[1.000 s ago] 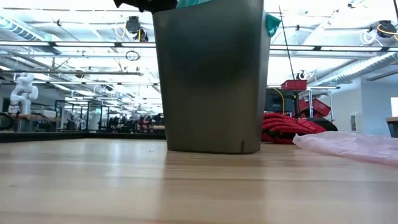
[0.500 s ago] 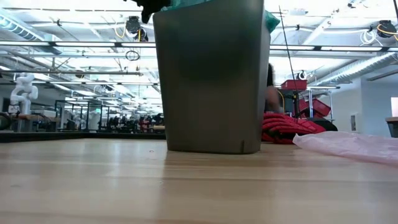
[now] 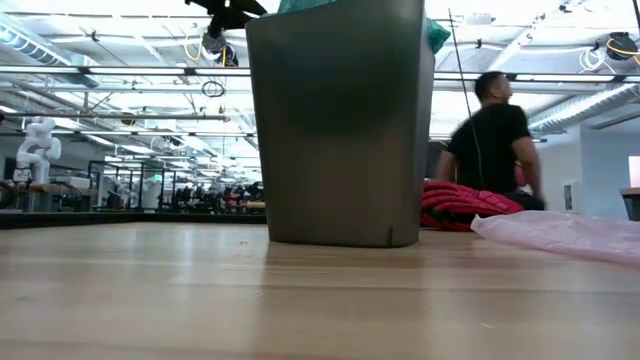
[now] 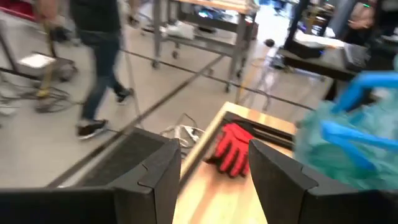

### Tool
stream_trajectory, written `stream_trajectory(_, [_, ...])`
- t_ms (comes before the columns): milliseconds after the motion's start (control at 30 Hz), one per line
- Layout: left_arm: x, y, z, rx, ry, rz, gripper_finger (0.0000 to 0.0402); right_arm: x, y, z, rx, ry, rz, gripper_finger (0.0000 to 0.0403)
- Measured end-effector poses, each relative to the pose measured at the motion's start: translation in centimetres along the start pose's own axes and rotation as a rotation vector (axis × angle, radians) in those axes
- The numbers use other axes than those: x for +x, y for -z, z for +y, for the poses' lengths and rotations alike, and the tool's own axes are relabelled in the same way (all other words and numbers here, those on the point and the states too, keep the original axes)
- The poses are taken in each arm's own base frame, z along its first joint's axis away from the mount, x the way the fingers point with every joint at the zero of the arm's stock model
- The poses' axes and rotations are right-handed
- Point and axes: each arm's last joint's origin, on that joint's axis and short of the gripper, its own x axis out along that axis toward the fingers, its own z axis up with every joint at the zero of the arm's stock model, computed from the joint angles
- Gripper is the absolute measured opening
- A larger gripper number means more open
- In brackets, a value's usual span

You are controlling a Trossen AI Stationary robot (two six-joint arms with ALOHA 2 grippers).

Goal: Place trash/remove bag and relplace
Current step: Remove the blue trash bag from the trash bin

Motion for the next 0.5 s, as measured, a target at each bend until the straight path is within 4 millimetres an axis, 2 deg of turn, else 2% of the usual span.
stream_trajectory(133, [-1.3, -0.5, 1.3, -0.005, -0.060, -0.025, 0.0183, 0.0, 0.0, 0.0, 0.000, 0.000, 0.000, 0.0000])
stream_trajectory(200, [-1.8, -0.9, 1.2, -0.001, -0.008, -0.038, 0.0183, 0.0, 0.0, 0.0, 0.000, 0.000, 0.000, 0.0000])
stream_trajectory(333, [-3.3, -3.0, -0.3, -0.013, 0.200, -0.099, 0.0183, 0.0, 0.0, 0.0, 0.000, 0.000, -0.001, 0.0000])
stream_trajectory(500, [-4.3, -5.6, -3.1, 0.010, 0.335, -0.156, 0.0183, 0.1, 0.0, 0.0, -0.005, 0.000, 0.000, 0.0000])
